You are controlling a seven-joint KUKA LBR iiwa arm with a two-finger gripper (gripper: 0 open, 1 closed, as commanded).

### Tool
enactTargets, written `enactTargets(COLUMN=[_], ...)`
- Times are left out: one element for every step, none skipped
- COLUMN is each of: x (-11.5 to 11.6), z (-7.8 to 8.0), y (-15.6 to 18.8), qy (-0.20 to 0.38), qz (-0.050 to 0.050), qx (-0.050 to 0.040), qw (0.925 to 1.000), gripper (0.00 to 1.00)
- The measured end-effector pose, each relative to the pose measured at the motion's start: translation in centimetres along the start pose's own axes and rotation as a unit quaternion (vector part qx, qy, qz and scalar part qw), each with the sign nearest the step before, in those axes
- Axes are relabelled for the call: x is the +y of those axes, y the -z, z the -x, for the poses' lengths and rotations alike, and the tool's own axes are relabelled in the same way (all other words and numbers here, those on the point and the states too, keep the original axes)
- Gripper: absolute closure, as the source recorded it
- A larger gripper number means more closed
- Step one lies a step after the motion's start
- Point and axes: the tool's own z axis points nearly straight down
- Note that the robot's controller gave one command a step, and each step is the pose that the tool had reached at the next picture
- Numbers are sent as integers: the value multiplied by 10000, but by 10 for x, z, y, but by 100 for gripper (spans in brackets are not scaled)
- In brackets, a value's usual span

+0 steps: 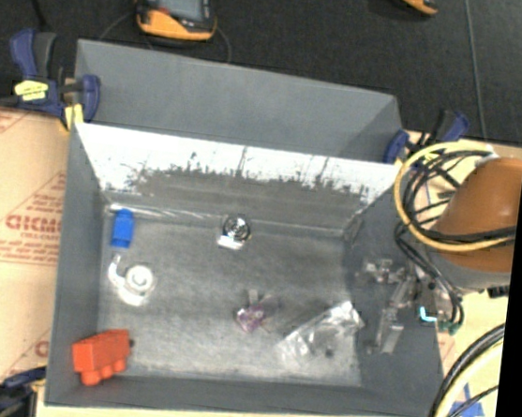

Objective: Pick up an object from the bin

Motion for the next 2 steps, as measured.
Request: enactTargets(x=[52,77], z=[44,-21], y=[-88,-65], qy=[2077,3527], qz=[-26,-7], qx=[13,-24], qw=[9782,9357], gripper=[0,0])
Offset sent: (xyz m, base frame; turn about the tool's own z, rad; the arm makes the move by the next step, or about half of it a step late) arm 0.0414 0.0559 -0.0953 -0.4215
